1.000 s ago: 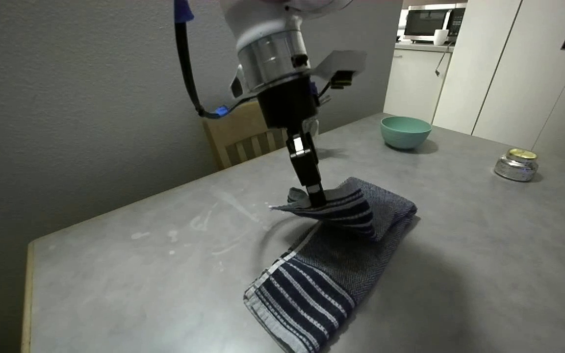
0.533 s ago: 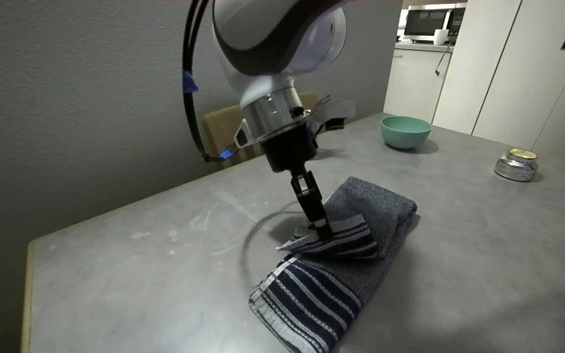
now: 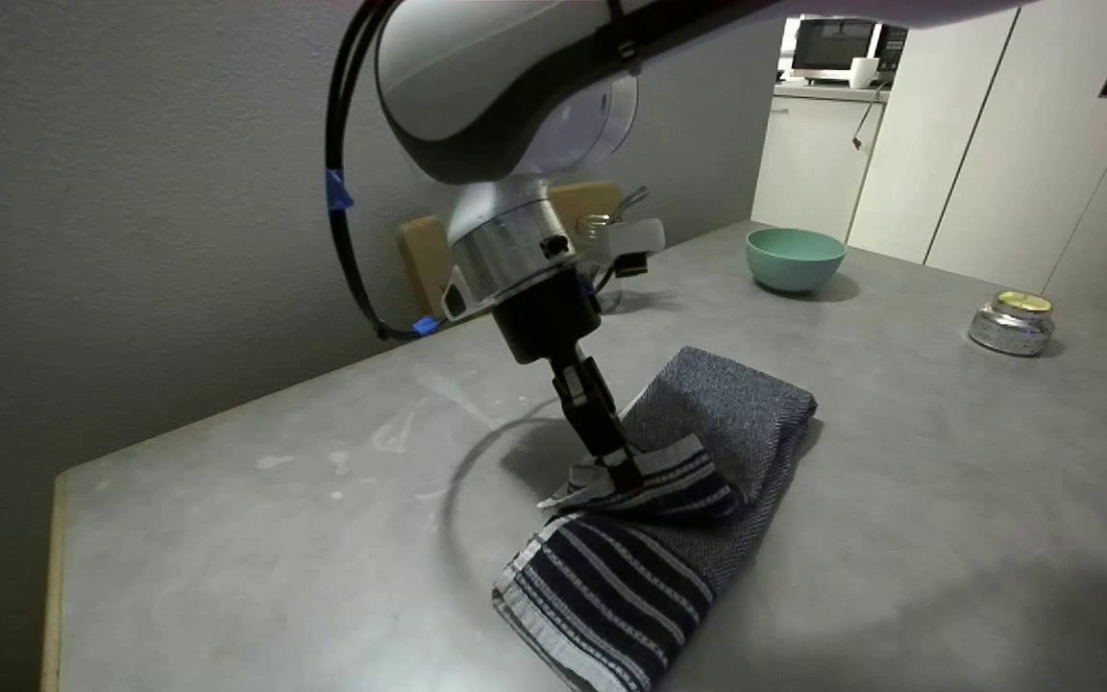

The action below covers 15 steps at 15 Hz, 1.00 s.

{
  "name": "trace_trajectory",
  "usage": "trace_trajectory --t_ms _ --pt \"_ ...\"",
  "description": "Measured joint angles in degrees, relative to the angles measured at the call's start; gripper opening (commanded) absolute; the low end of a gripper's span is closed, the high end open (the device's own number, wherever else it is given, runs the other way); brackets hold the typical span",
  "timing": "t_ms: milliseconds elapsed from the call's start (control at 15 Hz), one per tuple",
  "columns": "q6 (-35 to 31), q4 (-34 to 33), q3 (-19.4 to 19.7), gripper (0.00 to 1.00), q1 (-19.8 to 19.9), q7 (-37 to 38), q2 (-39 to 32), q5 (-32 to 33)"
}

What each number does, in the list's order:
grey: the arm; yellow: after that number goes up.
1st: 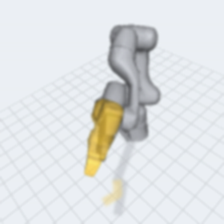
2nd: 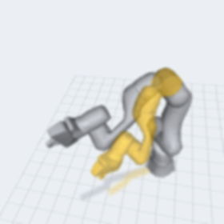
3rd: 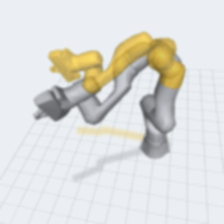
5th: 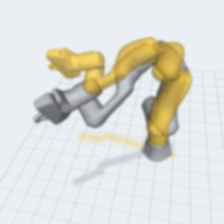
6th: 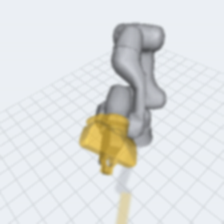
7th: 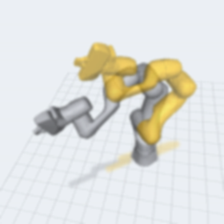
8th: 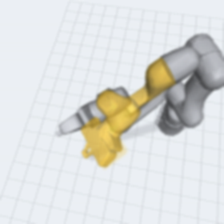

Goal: Fold the towel.

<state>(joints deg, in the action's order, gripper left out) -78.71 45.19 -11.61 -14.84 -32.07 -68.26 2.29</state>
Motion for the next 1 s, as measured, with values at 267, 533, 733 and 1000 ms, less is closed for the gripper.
trace_trajectory --t_ms 267,533,733,1000 --pt "3.7 -5.6 0.3 0.33 -2.3 -0.2 -1.3 0.8" --pt "6.4 -7.6 -0.2 0.61 -3.6 -7.4 -1.4 0.8" --pt "8.9 -8.6 -0.5 0.82 -3.8 -12.8 -1.4 0.8" --pt "11.3 -10.6 0.1 1.00 -3.9 -14.5 -1.4 1.0"
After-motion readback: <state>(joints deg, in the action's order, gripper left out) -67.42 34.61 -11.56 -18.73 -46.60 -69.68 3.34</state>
